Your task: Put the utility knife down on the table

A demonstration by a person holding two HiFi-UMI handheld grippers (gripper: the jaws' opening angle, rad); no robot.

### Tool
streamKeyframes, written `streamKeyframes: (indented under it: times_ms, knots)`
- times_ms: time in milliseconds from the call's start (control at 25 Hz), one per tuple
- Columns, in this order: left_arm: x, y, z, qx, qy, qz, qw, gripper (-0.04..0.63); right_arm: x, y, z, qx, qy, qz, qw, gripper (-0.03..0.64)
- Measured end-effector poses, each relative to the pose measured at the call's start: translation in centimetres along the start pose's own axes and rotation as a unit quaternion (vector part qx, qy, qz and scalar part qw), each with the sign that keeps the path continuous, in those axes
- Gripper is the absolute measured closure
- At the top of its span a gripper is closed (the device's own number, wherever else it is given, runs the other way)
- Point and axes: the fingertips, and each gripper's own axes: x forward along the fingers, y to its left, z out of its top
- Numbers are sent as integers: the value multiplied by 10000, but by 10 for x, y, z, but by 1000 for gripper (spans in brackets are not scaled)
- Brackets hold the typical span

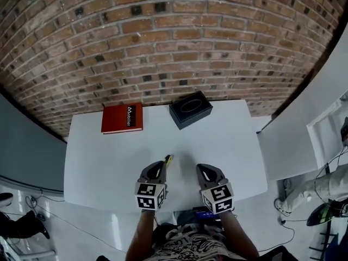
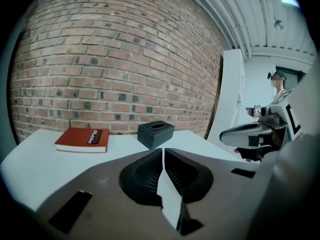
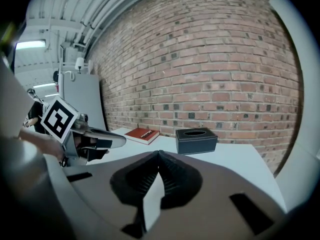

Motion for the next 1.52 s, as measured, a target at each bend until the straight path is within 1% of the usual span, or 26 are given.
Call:
streamKeyframes:
  times_ms: [160,360,640,760,1200,1520]
  knots:
    - [-17,-4,20,62,-292,56,9995,574,-10,4,12,-22,-214,-37,9998,615]
    - [-31,-6,22,-107,-425,50,9990,575,-21,11,17,23,-410,-33,9992,615]
    - [-43,-12,31,-89,-600,29,9982,575,-30,15,21,-40,-555,-52,9984,615]
    - [-46,-14,30,-178,-619,18,9979,575,-33,17,21,-18,-558,-12,9984,615]
    - [-52,-8,22,-232,-535,156,9982,575,-37,19,17,-58,-523,36,9986,615]
    - [-50,-12,22,-259,-575,48,9980,575,-38,14,12,-8,-485,-10,9988,615]
